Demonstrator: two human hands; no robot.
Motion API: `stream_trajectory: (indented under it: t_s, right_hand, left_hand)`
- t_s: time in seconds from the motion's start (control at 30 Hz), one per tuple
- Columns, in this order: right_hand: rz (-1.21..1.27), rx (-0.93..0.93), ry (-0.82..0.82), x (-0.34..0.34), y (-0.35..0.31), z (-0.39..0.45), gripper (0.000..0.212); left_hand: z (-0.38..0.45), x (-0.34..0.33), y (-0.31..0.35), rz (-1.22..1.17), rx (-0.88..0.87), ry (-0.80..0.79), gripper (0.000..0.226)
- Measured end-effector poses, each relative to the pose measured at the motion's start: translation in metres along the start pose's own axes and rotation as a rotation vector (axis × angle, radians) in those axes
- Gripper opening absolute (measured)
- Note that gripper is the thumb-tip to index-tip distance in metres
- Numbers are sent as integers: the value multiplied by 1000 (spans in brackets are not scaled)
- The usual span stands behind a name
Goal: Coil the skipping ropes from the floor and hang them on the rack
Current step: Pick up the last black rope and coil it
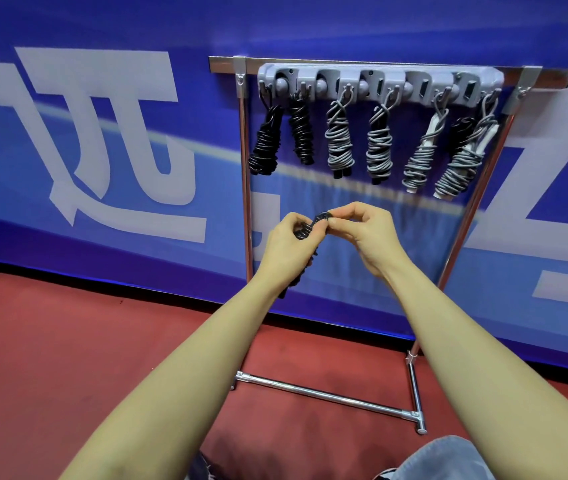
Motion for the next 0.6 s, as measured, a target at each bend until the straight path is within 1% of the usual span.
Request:
stream_trajectory:
  t_s: [0.1,0.2,0.3,0.4,0.6]
  right_hand:
    - [95,-22,-36,-1,5,0,11]
    - [195,-69,-41,-4,10,-2,10]
    - [194,-86,-41,-6,11,-3,9]
    - [105,-48,-51,-8,6,-3,9]
    - [-174,4,-28,-13,2,-2,11]
  left_hand:
    - [2,2,4,42,-35,17,27]
    - [5,4,4,134,-77,37,27]
    - [4,6,7,260,-130,48,29]
    - [3,11,13,404,-183,88,31]
    - [1,12,7,434,-197,95,34]
Point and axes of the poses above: each hand's wrist, its own z-axis towards the middle knuckle, its own x-axis out of the back of the hand, y = z × x, the point moved 10 cm from there along z, towards the middle knuckle, and after that the axes turned 3 degrees about -x, right-handed, at the moved point
